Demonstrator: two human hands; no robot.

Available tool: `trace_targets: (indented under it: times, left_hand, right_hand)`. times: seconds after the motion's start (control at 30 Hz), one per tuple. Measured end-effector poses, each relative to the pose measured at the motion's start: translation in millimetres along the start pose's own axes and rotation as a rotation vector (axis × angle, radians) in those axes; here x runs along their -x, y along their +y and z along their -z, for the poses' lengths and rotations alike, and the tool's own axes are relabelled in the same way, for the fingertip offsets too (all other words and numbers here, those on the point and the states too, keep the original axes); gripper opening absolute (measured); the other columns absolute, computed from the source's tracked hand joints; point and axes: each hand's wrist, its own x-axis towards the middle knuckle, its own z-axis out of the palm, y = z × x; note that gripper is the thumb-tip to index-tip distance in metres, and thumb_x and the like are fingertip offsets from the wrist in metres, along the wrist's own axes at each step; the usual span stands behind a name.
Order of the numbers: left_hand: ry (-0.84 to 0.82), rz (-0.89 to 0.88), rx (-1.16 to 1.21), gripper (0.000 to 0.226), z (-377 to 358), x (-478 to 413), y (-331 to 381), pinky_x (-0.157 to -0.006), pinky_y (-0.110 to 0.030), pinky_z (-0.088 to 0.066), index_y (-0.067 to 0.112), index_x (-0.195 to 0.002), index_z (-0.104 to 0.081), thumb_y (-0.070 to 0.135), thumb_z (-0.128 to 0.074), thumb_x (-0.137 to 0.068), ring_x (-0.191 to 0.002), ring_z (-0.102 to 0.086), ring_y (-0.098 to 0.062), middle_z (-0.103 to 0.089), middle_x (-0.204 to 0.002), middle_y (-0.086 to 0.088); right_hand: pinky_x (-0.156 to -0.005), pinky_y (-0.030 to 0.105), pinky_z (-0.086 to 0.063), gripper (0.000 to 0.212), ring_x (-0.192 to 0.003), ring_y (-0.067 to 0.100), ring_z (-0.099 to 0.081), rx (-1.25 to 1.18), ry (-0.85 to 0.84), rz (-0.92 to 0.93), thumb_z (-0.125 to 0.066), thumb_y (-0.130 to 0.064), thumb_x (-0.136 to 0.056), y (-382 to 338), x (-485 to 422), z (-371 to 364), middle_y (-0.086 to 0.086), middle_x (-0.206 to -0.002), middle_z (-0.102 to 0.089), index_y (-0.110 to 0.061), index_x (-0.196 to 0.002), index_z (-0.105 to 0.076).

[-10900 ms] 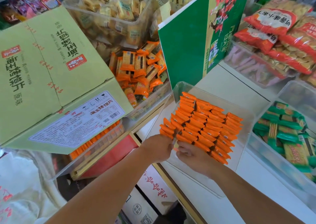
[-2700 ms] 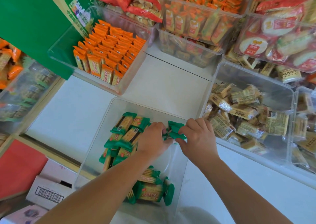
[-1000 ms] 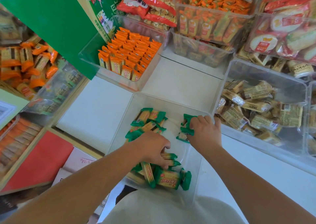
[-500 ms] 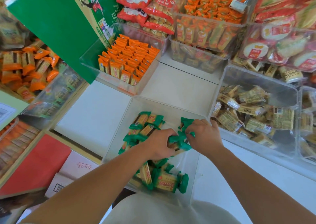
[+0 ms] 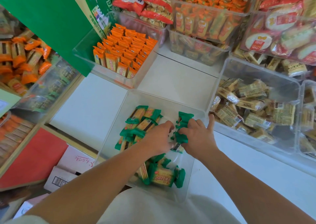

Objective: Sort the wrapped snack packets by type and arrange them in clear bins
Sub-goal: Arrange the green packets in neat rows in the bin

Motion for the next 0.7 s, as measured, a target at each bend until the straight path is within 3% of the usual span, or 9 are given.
trace_targets:
  times: [0.07, 0.17, 0.3, 0.43, 0.53, 0.6, 0.7]
  left_hand:
    - [-0.143, -0.071, -0.243, 0.041, 14.1, 12.3, -1.8, -0.089, -0.040, -0.055, 0.022, -0.123, -0.061, 0.038, -0.074, -0.087, -0.104, -0.062, -0.020, -0.065, -0.117, 0.003]
    - [-0.408, -0.093, -0.336, 0.049, 16.3, 32.7, -3.7, -0.089, -0.039, -0.054, 0.024, -0.122, -0.067, 0.056, -0.074, -0.086, -0.103, -0.059, -0.018, -0.060, -0.118, 0.005]
    - [-0.408, -0.140, -0.457, 0.059, 6.8, 44.1, -6.2, -0.089, -0.043, -0.053, 0.027, -0.129, -0.062, 0.050, -0.082, -0.079, -0.104, -0.055, -0.021, -0.046, -0.127, 0.004]
    - [-0.443, -0.193, -0.593, 0.049, -0.5, 48.6, -2.0, -0.086, -0.046, -0.056, 0.022, -0.125, -0.063, 0.035, -0.082, -0.082, -0.099, -0.058, -0.026, -0.045, -0.129, -0.002]
    - [-0.398, -0.186, -0.561, 0.054, 0.0, 50.3, 2.4, -0.088, -0.045, -0.055, 0.021, -0.131, -0.059, 0.037, -0.080, -0.084, -0.105, -0.058, -0.026, -0.048, -0.132, -0.003]
    - [-0.343, -0.274, -0.514, 0.061, -3.0, 50.5, 8.6, -0.097, -0.043, -0.051, 0.026, -0.140, -0.053, 0.041, -0.077, -0.085, -0.120, -0.053, -0.023, -0.049, -0.143, 0.000]
    - [-0.420, -0.270, -0.303, 0.072, -20.2, 52.8, 23.5, -0.109, -0.038, -0.043, 0.028, -0.150, -0.044, 0.037, -0.078, -0.087, -0.135, -0.046, -0.018, -0.045, -0.155, 0.006]
  right_hand:
    - [-0.113, 0.075, 0.006, 0.042, -0.122, 0.023, -0.046, 0.005, -0.001, -0.024, -0.062, -0.057, -0.088, -3.0, -1.8, 1.8, -0.002, -0.123, -0.047, -0.044, -0.127, -0.056]
    - [-0.114, 0.073, 0.005, 0.041, -0.119, 0.022, -0.048, -0.005, 0.018, -0.055, -0.060, -0.062, -0.086, -7.6, -2.4, 1.9, -0.004, -0.120, -0.048, -0.044, -0.123, -0.057]
    - [-0.116, 0.069, 0.005, 0.043, -0.118, 0.019, -0.049, -0.017, 0.046, -0.066, -0.061, -0.065, -0.085, -5.7, -1.2, -1.2, -0.007, -0.119, -0.047, -0.042, -0.120, -0.056]
    - [-0.117, 0.066, 0.010, 0.048, -0.123, 0.018, -0.047, -0.092, 0.041, -0.050, -0.064, -0.065, -0.085, -2.5, 2.0, 1.4, -0.008, -0.123, -0.046, -0.040, -0.125, -0.054]
    - [-0.120, 0.066, 0.008, 0.044, -0.123, 0.019, -0.048, -0.181, 0.113, -0.033, -0.069, -0.057, -0.085, -0.7, 10.6, 1.0, -0.008, -0.120, -0.050, -0.036, -0.122, -0.061]
    - [-0.120, 0.064, 0.004, 0.038, -0.120, 0.022, -0.053, -0.253, 0.187, -0.023, -0.078, -0.051, -0.080, 1.1, 19.8, -5.5, -0.007, -0.113, -0.058, -0.032, -0.112, -0.069]
    - [-0.119, 0.065, -0.015, 0.030, -0.112, 0.024, -0.062, -0.328, 0.269, 0.010, -0.089, -0.038, -0.070, 5.9, 31.9, -18.8, -0.006, -0.102, -0.066, -0.028, -0.095, -0.075]
